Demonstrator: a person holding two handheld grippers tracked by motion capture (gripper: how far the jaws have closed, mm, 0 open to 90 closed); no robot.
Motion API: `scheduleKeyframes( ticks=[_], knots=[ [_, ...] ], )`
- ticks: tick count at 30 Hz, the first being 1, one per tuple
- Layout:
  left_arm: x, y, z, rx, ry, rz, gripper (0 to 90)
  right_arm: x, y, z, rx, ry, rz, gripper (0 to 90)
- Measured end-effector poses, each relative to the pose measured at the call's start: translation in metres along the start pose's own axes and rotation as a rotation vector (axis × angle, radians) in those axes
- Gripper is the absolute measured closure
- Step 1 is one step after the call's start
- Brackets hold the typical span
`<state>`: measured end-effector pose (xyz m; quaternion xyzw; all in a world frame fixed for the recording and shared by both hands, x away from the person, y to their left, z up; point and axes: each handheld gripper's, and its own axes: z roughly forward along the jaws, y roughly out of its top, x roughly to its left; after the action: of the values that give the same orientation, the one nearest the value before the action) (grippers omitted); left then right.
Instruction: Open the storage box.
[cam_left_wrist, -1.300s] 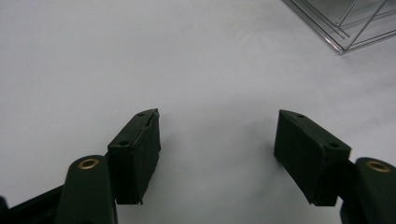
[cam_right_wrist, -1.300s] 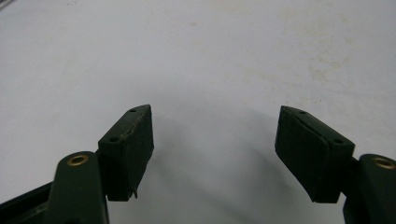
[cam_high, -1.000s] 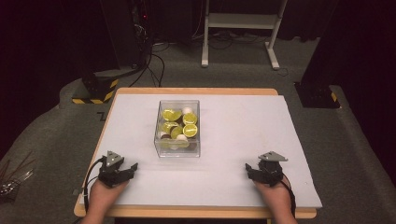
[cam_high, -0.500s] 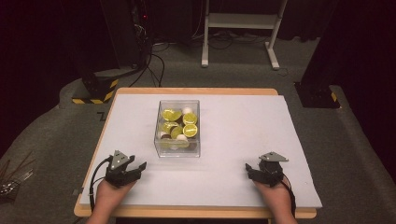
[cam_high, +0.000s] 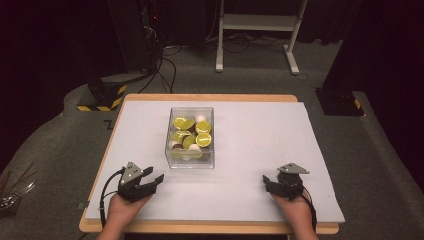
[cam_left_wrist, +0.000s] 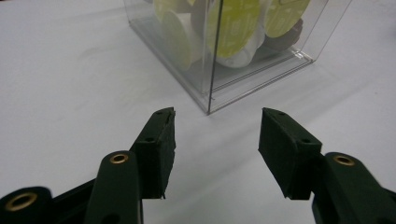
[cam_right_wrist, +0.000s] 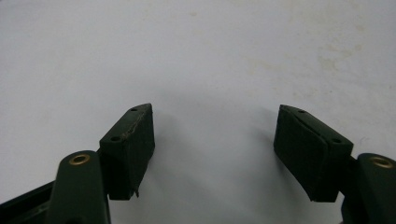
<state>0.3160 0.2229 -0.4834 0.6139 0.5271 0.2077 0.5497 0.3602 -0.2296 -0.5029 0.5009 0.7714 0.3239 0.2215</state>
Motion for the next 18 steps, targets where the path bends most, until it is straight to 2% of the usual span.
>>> scheduleKeyframes(
  ticks=[1,2,18],
  knots=[
    [-0.001,0.0,0.0,0.009,-0.009,0.011,45.9,0.0,0.0,0.0,0.0,0.0,0.0,28.9],
    [-0.003,0.0,0.001,-0.004,-0.01,-0.002,45.9,0.0,0.0,0.0,0.0,0.0,0.0,28.9],
    [-0.011,-0.001,0.001,-0.002,-0.046,0.01,45.9,0.0,0.0,0.0,-0.001,0.0,-0.002,29.0]
  ],
)
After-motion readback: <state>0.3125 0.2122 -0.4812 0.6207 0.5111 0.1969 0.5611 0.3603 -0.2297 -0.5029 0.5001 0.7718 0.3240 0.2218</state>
